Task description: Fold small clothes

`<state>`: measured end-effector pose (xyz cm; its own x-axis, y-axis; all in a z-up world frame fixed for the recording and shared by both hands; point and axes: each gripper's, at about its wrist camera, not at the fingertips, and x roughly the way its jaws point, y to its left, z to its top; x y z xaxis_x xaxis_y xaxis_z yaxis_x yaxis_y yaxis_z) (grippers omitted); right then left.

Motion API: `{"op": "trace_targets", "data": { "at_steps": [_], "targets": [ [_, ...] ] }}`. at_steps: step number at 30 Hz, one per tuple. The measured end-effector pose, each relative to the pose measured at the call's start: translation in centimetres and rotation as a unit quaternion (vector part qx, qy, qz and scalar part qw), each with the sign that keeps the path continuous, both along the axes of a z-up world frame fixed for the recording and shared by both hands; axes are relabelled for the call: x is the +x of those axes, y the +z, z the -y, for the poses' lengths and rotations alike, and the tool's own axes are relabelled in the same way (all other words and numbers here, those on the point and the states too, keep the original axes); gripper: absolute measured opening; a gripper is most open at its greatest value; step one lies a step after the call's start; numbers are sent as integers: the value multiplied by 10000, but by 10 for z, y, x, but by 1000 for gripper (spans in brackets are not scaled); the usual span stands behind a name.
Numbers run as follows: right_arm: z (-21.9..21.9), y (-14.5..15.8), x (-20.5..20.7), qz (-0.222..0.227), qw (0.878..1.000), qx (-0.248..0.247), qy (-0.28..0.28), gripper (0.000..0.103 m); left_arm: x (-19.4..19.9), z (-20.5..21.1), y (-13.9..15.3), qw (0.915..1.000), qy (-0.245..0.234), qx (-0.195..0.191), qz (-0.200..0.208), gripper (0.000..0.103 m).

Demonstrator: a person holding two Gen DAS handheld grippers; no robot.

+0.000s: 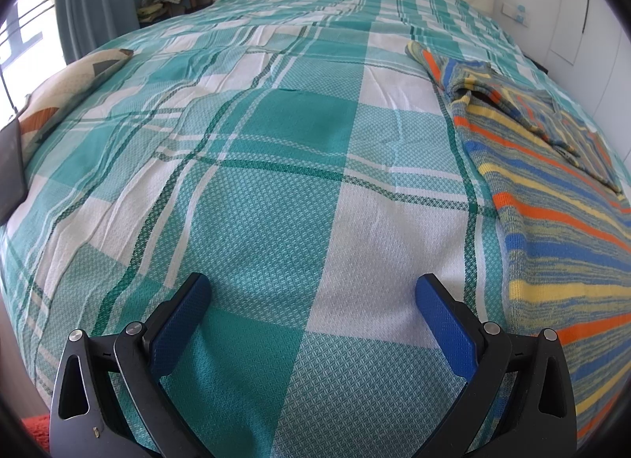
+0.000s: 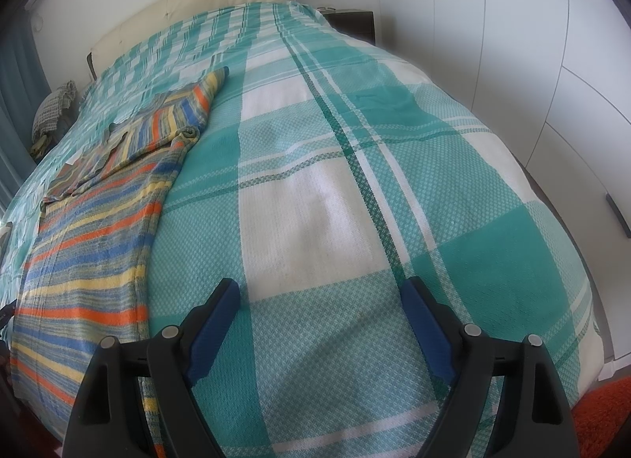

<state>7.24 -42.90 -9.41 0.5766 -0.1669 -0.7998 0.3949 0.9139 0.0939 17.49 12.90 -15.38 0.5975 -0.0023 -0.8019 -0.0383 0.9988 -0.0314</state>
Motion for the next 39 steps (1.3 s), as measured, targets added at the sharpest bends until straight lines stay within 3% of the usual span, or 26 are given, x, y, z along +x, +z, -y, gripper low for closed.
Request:
{"op": "trace_targets", "data": {
  "at_steps": [16,19,22,24,27,28,30,32,33,34,35,37,39],
  "targets": [
    [-2,-1,2,-59,10000,-31,40,85,1,-3,6,9998,-83,-89,-139,102],
    [5,13,1,-66,9998,183,21,85,-12,-10,32,9979,-204,-467,-404,89],
    [14,42,-11,149,9977,656,95,85,-46,-1,53,9916,-785,-859,-559,89],
    [10,53,-16,-21,9929,1086,493,85,-68,15,46,9831,-1166,-985,-1011,87],
    [-17,45,-20,-797,9722,1769,1311,84,-91,48,28,9666,-1705,-876,-1702,57],
    [-29,38,-24,-1099,9627,1915,1564,79,-94,57,25,9641,-1798,-759,-1800,45],
    [-49,25,-28,-1575,9483,2000,1898,68,-95,67,21,9631,-1819,-651,-1876,37],
    [-61,12,-29,-1765,9410,2051,2032,59,-94,70,15,9610,-1792,-561,-2029,6],
    [-67,4,-29,-1876,9356,2112,2116,48,-93,71,15,9598,-1799,-592,-2073,6],
    [-72,-4,-27,-2057,9296,2132,2195,12,-93,70,17,9588,-1810,-611,-2101,5],
    [-77,-10,-29,-2207,9260,2090,2238,5,-93,69,22,9574,-1846,-644,-2127,4],
    [-78,-5,-28,-2177,9235,2170,2295,5,-92,61,36,9543,-1875,-891,-2149,4],
    [-66,11,-24,-1904,9245,2480,2179,5,-78,50,53,9495,-1835,-1372,-2146,4]
  ]
}}
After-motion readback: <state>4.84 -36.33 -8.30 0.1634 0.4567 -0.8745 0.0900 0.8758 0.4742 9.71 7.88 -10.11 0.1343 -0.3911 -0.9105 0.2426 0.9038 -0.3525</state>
